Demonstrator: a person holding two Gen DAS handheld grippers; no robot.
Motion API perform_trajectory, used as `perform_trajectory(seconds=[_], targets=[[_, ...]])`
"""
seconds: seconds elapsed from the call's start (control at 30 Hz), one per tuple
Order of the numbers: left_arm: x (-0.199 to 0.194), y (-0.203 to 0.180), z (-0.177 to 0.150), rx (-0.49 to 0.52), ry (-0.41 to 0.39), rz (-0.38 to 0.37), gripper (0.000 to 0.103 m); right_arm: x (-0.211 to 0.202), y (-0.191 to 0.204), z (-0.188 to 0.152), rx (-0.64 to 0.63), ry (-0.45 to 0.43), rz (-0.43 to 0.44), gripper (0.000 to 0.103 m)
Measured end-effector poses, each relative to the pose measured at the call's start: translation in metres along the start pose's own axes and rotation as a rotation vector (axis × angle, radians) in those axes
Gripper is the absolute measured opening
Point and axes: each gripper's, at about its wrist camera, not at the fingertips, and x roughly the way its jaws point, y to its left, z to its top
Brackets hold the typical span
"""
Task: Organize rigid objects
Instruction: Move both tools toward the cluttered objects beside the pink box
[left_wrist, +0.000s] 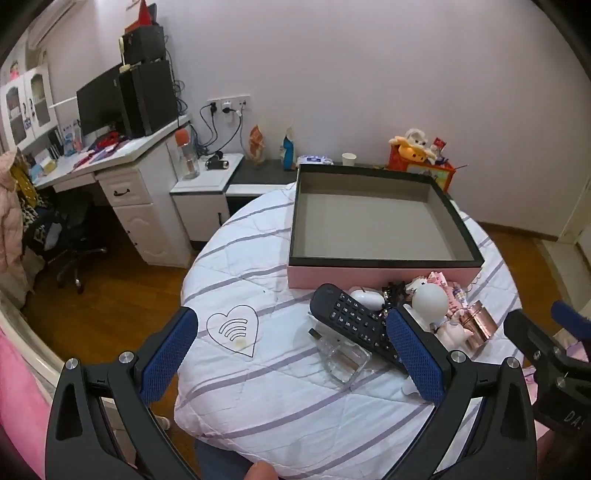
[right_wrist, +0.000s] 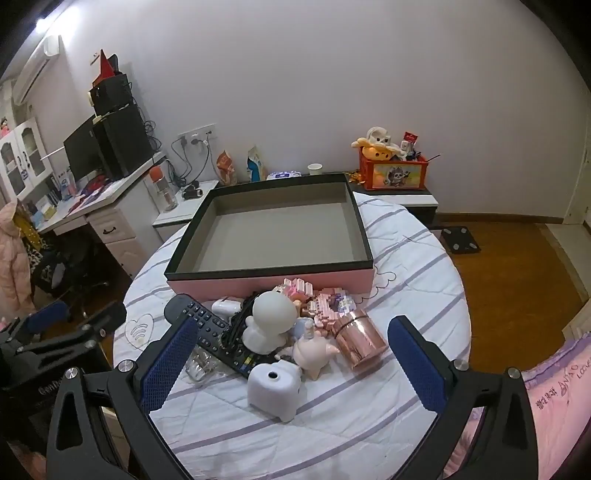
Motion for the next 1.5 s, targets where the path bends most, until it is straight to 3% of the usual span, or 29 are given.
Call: perform_trajectory(seconds=[0.2,0.43,0.77,1.5], targets=[[-0.005,0.012,-0.004,-0.039,-0.026,-0.008,0.103,-0.005,0.008,-0.005,-0.03,0.004,-0.032,0.103],[-0.003,0.013,-0.002,-0.022,-0.012,0.059,0.103,-0.002,0.011,-0.002,-0.047,0.002,-0.02,0.103],[0.018,-0.004,-0.004,0.037,0.044,0.013,0.103,0.011,-0.001,-0.004,-0.009,0.031,-0.036,0.103],[0.031,-0.004,-0.004,0.031,0.078,0.033,0.103,0.029,-0.007,-0.003,0.004,0.062,-0.014,0.103]])
